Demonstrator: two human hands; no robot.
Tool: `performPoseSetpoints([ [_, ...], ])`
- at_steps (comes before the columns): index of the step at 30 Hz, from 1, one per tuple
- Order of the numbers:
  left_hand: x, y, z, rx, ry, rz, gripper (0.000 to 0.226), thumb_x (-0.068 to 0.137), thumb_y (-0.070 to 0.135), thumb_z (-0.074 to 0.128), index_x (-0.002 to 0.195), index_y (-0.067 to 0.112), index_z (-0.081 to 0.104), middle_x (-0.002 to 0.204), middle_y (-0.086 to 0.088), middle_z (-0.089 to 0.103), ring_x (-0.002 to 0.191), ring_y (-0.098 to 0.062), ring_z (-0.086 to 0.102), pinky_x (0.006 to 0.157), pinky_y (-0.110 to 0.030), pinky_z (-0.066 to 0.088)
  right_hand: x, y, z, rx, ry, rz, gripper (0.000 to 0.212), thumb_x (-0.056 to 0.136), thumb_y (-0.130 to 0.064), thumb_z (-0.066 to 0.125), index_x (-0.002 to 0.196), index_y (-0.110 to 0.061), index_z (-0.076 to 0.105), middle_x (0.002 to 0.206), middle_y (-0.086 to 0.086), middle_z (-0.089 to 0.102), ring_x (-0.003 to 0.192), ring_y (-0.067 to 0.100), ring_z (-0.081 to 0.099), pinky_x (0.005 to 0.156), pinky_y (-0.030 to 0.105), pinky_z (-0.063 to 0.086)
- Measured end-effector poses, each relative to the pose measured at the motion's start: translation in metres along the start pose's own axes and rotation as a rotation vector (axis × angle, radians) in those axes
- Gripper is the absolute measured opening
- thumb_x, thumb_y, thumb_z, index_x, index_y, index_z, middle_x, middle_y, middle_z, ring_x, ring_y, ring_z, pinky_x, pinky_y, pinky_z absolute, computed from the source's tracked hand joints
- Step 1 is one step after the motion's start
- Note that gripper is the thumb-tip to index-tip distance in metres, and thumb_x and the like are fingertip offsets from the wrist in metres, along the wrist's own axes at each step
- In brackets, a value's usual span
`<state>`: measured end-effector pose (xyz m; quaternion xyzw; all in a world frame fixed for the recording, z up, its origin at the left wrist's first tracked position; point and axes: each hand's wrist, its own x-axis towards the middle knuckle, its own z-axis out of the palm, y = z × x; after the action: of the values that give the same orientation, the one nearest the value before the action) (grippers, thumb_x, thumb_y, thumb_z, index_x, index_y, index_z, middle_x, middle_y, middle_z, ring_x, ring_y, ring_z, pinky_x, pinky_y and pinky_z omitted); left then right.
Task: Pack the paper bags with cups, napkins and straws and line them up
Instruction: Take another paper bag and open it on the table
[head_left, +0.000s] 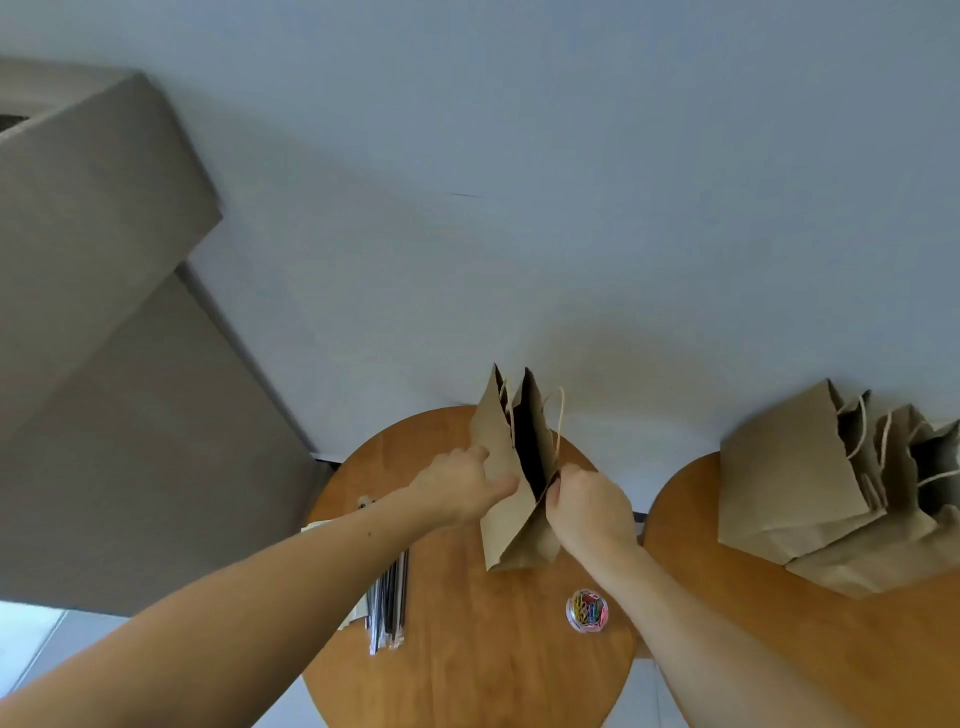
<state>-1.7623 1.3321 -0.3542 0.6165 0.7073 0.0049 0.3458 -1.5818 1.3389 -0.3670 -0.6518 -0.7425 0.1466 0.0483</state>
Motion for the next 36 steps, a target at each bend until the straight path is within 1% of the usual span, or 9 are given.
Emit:
performPoseSetpoints([
  [3, -0.015, -0.023, 0.018, -0.030, -0.041, -0.048, 0.081, 0.090, 0.074, 0.034, 0.148, 0.018, 0.036, 0.146, -0.007, 0.049, 0.127, -0.027, 0.051, 0.092, -0.035, 0.041, -0.025, -0.017, 0.023, 0.020, -0.061, 0.008, 0.022, 0.101, -0.029, 0.046, 0.092, -0.017, 0.062, 0.071, -0.006, 0.054, 0.057, 0.008, 0.051, 0.046, 0.016, 0.027],
  [7, -0.030, -0.048, 0.043, -0.151, -0.123, -0.124, 0.091, 0.086, 0.079, 0.031, 0.151, 0.015, 0.032, 0.149, -0.009, 0.047, 0.129, -0.027, 0.050, 0.097, -0.035, 0.042, -0.052, -0.029, 0.043, 0.110, -0.243, 0.017, 0.024, 0.098, -0.031, 0.043, 0.080, -0.020, 0.054, 0.074, -0.004, 0.059, 0.071, 0.017, 0.063, 0.054, 0.024, 0.040],
  [10, -0.035, -0.055, 0.056, -0.158, -0.145, -0.201, 0.085, 0.085, 0.077, 0.035, 0.141, 0.013, 0.041, 0.124, -0.007, 0.060, 0.108, -0.023, 0.060, 0.093, -0.037, 0.050, -0.061, -0.028, 0.044, 0.185, -0.366, 0.012, 0.031, 0.088, -0.046, 0.044, 0.073, -0.021, 0.052, 0.070, -0.004, 0.060, 0.070, 0.020, 0.062, 0.054, 0.030, 0.040],
  [14, -0.031, -0.049, 0.063, -0.224, -0.112, -0.252, 0.059, 0.090, 0.063, 0.046, 0.122, 0.013, 0.049, 0.104, -0.004, 0.063, 0.092, -0.020, 0.064, 0.085, -0.040, 0.056, -0.046, -0.026, 0.039, 0.181, -0.338, 0.023, 0.047, 0.087, -0.062, 0.043, 0.105, -0.021, 0.060, 0.085, -0.004, 0.068, 0.081, 0.019, 0.066, 0.063, 0.032, 0.050],
  [20, -0.019, -0.042, 0.056, -0.142, 0.016, -0.344, 0.032, 0.093, 0.045, 0.054, 0.108, 0.018, 0.056, 0.088, -0.002, 0.065, 0.076, -0.018, 0.068, 0.075, -0.036, 0.061, -0.017, -0.026, 0.041, 0.218, -0.322, 0.111, 0.014, 0.094, -0.035, 0.056, 0.088, -0.023, 0.059, 0.074, -0.008, 0.063, 0.063, 0.007, 0.061, 0.047, 0.020, 0.036],
  [24, -0.013, -0.049, 0.054, -0.079, 0.015, -0.421, 0.023, 0.097, 0.036, 0.052, 0.090, 0.018, 0.063, 0.079, 0.000, 0.067, 0.070, -0.015, 0.069, 0.072, -0.030, 0.061, -0.015, -0.014, 0.043, 0.169, -0.326, 0.142, 0.021, 0.095, -0.026, 0.058, 0.074, -0.025, 0.054, 0.072, -0.007, 0.062, 0.063, 0.009, 0.061, 0.051, 0.020, 0.043],
  [28, -0.018, -0.072, 0.036, -0.066, 0.054, -0.452, 0.027, 0.099, 0.025, 0.046, 0.101, 0.006, 0.065, 0.089, -0.006, 0.071, 0.077, -0.021, 0.072, 0.073, -0.033, 0.061, -0.017, 0.010, 0.034, 0.067, -0.235, 0.145, 0.022, 0.095, -0.028, 0.058, 0.075, -0.032, 0.050, 0.071, -0.012, 0.059, 0.061, 0.006, 0.059, 0.049, 0.016, 0.040],
  [32, -0.027, -0.098, 0.031, -0.067, 0.039, -0.477, 0.032, 0.098, 0.020, 0.042, 0.087, 0.005, 0.068, 0.075, -0.005, 0.074, 0.065, -0.018, 0.073, 0.069, -0.032, 0.062, -0.021, 0.024, 0.028, 0.035, -0.196, 0.172, 0.025, 0.093, -0.025, 0.058, 0.071, -0.032, 0.047, 0.066, -0.011, 0.057, 0.059, 0.005, 0.058, 0.048, 0.018, 0.040],
  [36, -0.024, -0.096, 0.046, -0.151, 0.046, -0.329, 0.028, 0.098, 0.035, 0.046, 0.078, 0.021, 0.061, 0.066, 0.002, 0.066, 0.052, -0.009, 0.066, 0.047, -0.017, 0.047, -0.028, 0.005, 0.035, 0.109, -0.236, 0.140, 0.018, 0.095, -0.033, 0.059, 0.080, -0.033, 0.049, 0.071, -0.012, 0.059, 0.061, 0.006, 0.061, 0.051, 0.016, 0.043],
])
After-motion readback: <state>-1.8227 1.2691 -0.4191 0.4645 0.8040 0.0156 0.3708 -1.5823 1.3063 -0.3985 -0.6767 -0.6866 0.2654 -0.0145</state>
